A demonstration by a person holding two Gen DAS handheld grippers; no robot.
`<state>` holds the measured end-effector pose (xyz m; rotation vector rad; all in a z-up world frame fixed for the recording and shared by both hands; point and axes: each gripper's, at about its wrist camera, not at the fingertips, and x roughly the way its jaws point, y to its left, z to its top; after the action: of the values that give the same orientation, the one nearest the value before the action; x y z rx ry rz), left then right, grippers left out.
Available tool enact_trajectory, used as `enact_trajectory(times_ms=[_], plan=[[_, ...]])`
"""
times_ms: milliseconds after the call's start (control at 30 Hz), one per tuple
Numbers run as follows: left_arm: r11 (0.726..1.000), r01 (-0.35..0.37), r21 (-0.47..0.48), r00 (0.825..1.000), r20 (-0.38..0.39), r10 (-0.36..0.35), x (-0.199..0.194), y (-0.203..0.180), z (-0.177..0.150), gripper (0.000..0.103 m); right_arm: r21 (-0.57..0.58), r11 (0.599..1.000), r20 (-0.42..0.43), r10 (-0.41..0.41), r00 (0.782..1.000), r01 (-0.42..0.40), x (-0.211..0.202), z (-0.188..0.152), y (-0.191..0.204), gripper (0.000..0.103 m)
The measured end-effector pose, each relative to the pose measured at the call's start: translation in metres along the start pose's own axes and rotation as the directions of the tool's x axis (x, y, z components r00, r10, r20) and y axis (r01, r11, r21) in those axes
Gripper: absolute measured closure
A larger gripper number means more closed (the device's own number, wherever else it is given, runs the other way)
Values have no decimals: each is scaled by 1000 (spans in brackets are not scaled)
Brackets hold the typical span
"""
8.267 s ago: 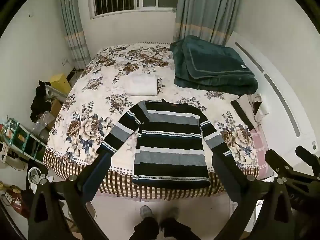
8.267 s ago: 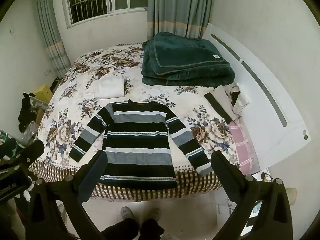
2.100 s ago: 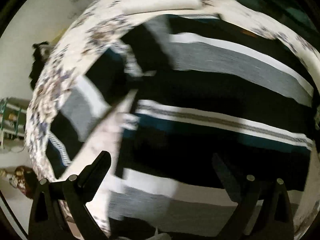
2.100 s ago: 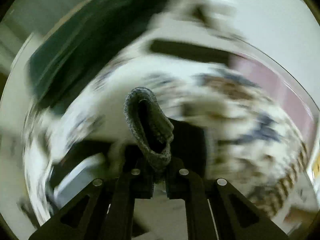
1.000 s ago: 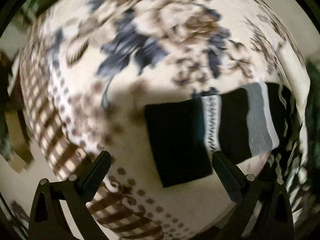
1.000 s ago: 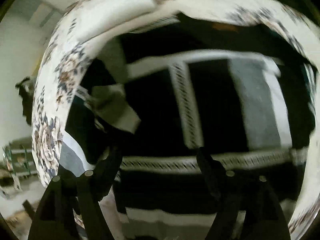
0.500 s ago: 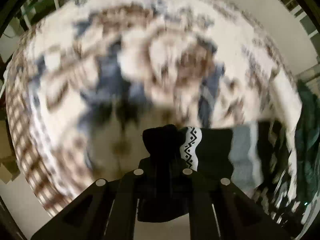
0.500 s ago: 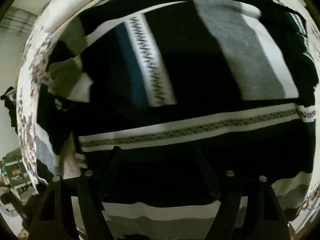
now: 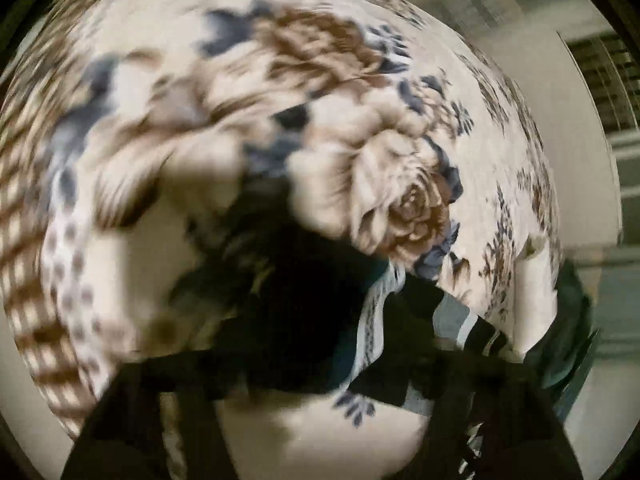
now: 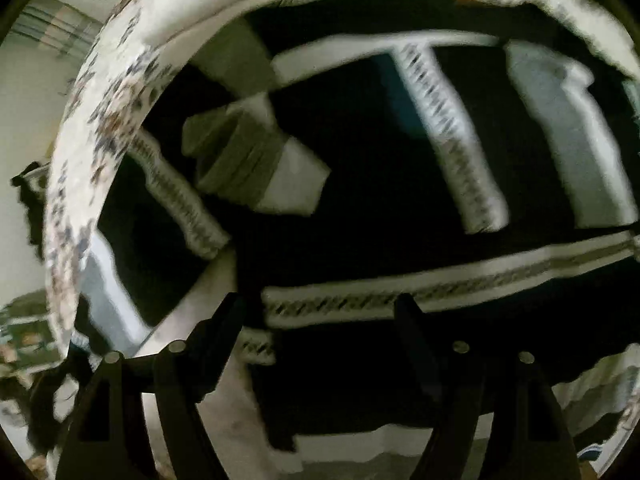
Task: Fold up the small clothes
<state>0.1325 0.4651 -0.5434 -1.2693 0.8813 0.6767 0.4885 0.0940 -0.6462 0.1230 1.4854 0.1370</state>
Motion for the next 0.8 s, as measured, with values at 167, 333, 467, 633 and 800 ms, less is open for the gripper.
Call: enact_trajectory(times_ms=[167, 333, 467, 633, 800], plan=[[994, 28, -108, 998, -44, -33, 8, 10, -27, 37, 60, 994, 51, -95, 994, 91, -7, 12, -21, 0], [976, 7, -218, 996, -88, -27, 36, 20, -32, 37, 127, 986, 29, -112, 993, 107, -8, 14, -55, 0], [941, 62, -333, 995, -50, -83, 7, 30, -44, 37, 174, 980, 7, -102, 995, 99, -15, 11, -79, 0], [965, 75, -252, 995, -51, -91, -11, 21, -59, 36, 172, 980, 6, -105, 995, 102, -25, 9, -97, 0], [938, 110, -329, 991, -33, -128, 43, 26, -35, 36, 204, 972, 24, -123, 992, 116, -30, 7, -112, 0]])
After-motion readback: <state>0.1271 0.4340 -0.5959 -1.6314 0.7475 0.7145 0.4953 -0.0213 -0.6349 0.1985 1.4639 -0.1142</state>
